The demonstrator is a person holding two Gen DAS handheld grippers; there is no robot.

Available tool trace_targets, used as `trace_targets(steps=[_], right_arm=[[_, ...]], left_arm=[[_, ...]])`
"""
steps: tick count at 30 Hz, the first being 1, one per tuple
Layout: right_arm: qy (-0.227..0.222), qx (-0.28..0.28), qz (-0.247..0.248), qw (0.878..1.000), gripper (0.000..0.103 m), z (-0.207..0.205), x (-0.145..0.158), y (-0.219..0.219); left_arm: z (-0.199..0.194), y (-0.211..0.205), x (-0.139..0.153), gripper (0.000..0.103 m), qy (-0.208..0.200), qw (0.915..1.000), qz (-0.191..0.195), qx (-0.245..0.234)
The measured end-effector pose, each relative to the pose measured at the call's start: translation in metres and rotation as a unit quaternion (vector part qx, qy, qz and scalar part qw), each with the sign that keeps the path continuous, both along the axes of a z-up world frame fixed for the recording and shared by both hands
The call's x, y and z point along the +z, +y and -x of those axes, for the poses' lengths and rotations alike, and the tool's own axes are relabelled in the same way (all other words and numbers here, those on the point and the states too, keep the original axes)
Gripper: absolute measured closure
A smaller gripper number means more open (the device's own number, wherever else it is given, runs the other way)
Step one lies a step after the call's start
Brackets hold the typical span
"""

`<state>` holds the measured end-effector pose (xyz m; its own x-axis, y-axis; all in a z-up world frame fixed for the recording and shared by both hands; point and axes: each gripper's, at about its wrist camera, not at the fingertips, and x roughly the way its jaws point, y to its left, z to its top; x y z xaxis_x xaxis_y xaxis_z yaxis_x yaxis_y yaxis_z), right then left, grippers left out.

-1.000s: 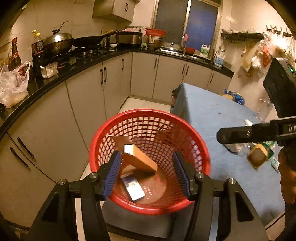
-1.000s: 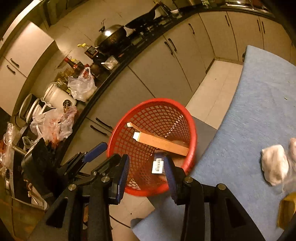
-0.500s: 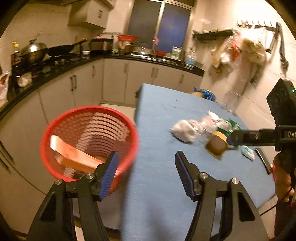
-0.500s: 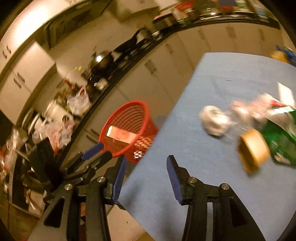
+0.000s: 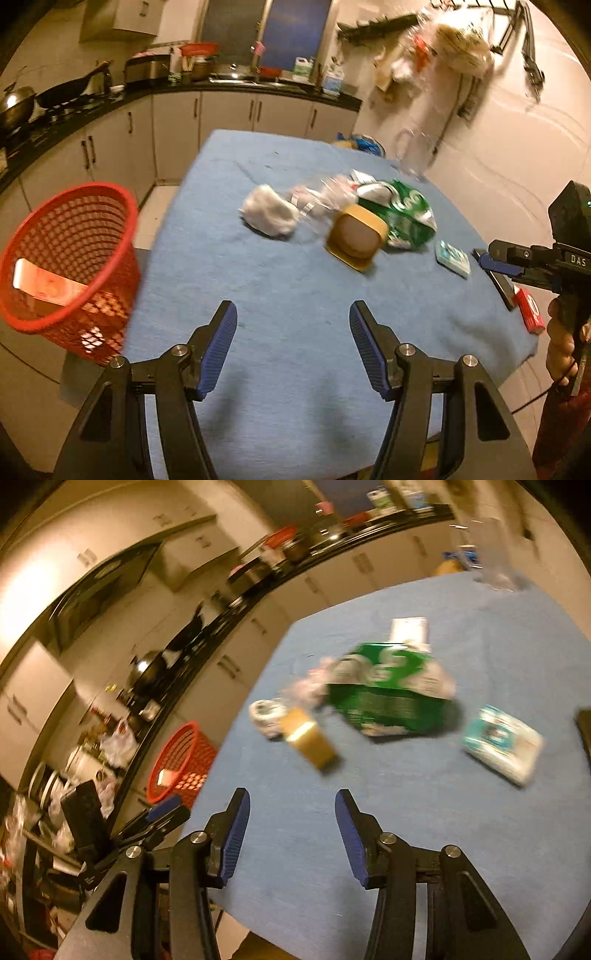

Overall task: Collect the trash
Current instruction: 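Grasp the tan tape roll with the left tool while the right tool grasps the teal wipe pack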

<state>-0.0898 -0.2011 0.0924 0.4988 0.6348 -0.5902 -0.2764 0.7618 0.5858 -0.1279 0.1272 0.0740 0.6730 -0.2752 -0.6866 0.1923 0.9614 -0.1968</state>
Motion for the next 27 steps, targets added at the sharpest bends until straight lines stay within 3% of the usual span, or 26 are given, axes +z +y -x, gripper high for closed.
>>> trace_targets(steps=[7, 11, 12, 17, 20, 24, 27], right_arm=[[0.003, -0.087, 0.023, 0.996, 0.050, -0.015, -0.012, -0.080], [0.009, -0.119, 0.046, 0.992, 0.041, -0.040, -0.021, -0.111], [0.016, -0.115, 0.050, 0.992, 0.037, -0.052, -0.026, -0.116], [0.059, -0.109, 0.038, 0.992, 0.037, -0.091, -0.058, -0.128], [0.054, -0.102, 0.059, 0.992, 0.035, -0.103, -0.063, -0.124], [0.055, -0.071, 0.092, 0.992, 0.032, -0.110, -0.071, -0.113], [0.055, -0.031, 0.089, 0.994, 0.032, -0.101, -0.075, -0.097]], left_arm=[[-0.009, -0.040, -0.003, 0.040, 0.014, 0.9990, -0.015, -0.039], [-0.025, -0.058, -0.006, 0.039, 0.023, 0.9982, -0.013, -0.054], [-0.030, -0.063, -0.007, 0.039, 0.026, 0.9980, -0.012, -0.056], [-0.051, -0.074, -0.007, 0.038, 0.044, 0.9972, 0.000, -0.060], [-0.062, -0.077, -0.007, 0.032, 0.052, 0.9971, 0.011, -0.054], [-0.079, -0.081, -0.006, 0.032, 0.062, 0.9969, 0.025, -0.042], [-0.091, -0.088, -0.006, 0.032, 0.067, 0.9968, 0.028, -0.033]])
